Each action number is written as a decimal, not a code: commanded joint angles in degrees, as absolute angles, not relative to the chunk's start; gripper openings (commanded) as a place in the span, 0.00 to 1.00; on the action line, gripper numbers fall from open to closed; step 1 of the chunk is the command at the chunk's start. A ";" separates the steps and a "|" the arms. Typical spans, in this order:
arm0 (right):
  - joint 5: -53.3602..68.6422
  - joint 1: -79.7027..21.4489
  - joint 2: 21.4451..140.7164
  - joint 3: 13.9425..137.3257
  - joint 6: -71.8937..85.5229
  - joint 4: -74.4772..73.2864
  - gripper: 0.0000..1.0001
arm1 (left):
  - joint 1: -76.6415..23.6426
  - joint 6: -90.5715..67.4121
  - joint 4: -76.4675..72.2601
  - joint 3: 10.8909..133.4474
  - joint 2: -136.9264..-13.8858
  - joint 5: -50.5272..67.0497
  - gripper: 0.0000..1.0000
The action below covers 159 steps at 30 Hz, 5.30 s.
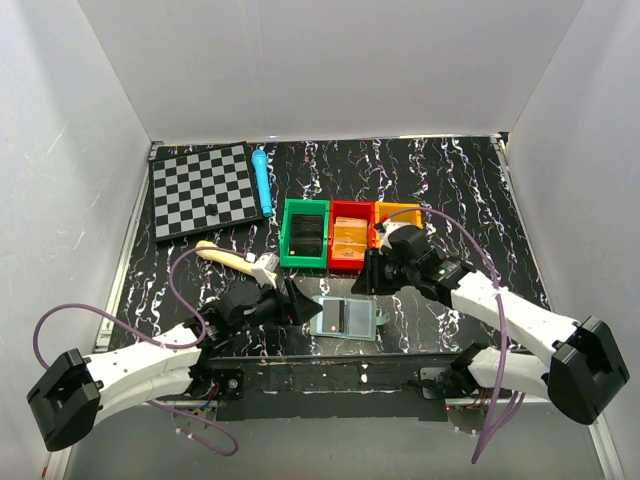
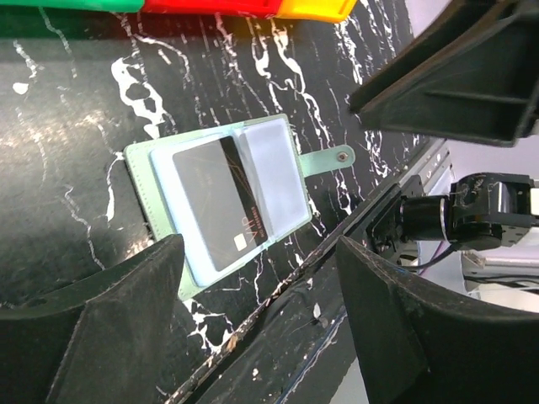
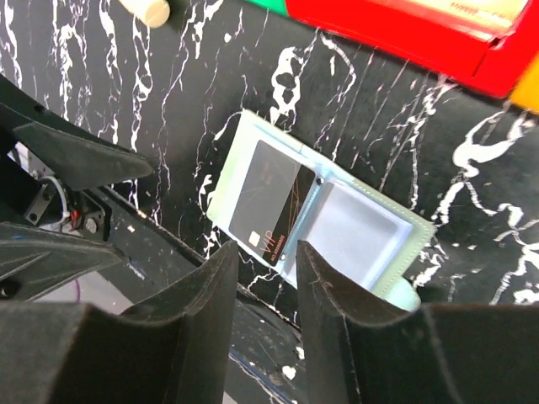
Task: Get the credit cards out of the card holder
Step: Remove the credit card from the card holder.
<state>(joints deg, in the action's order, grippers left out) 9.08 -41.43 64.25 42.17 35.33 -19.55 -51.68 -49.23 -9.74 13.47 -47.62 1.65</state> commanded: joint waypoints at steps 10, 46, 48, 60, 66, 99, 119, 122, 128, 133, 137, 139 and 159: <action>18.72 -42.54 76.72 37.97 44.21 -2.29 0.31 | -51.24 -48.25 -13.54 13.54 -55.80 0.36 0.55; 19.95 -44.74 85.17 34.54 48.78 5.36 0.41 | -51.15 -50.63 -20.65 11.95 -69.43 2.90 0.17; 20.21 -44.74 84.73 34.02 49.13 5.89 0.41 | -51.15 -50.63 -20.48 12.22 -70.05 2.99 0.16; 21.97 -44.65 83.67 31.38 50.71 9.85 0.38 | -51.15 -50.89 -18.64 11.52 -65.76 1.76 0.15; 21.36 -44.65 83.50 31.64 50.01 8.79 0.38 | -51.06 -51.06 -15.29 10.99 -53.81 0.97 0.19; 23.29 -44.74 82.71 31.20 49.75 7.73 0.40 | -50.89 -50.18 -29.62 12.83 -75.23 10.46 0.13; 25.22 -44.65 81.91 26.72 53.52 15.11 0.40 | -50.89 -52.65 -26.46 13.36 -78.84 7.74 0.07; 25.31 -44.74 81.65 25.93 54.40 16.52 0.40 | -50.89 -53.00 -26.63 13.45 -79.80 7.82 0.06; 25.14 -44.65 80.77 25.49 54.58 16.96 0.37 | -50.98 -53.09 -26.37 13.62 -80.24 7.73 0.05; 24.52 -44.56 80.16 24.79 54.58 16.96 0.33 | -50.89 -53.26 -26.28 13.36 -79.98 7.38 0.05; 24.35 -44.65 79.72 24.61 54.58 17.14 0.28 | -50.89 -53.44 -26.19 13.36 -79.98 7.38 0.05; 24.35 -44.65 79.46 24.61 54.49 17.49 0.28 | -50.89 -53.44 -26.19 13.45 -80.33 7.29 0.05; 25.75 -44.65 78.66 24.78 54.84 19.95 0.25 | -50.62 -53.70 -27.16 13.27 -81.91 7.82 0.05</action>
<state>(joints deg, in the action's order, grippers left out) 24.03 -44.38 78.94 24.56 54.13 15.22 -51.05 -54.70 -31.81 13.54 -80.44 9.89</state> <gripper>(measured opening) 0.269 0.046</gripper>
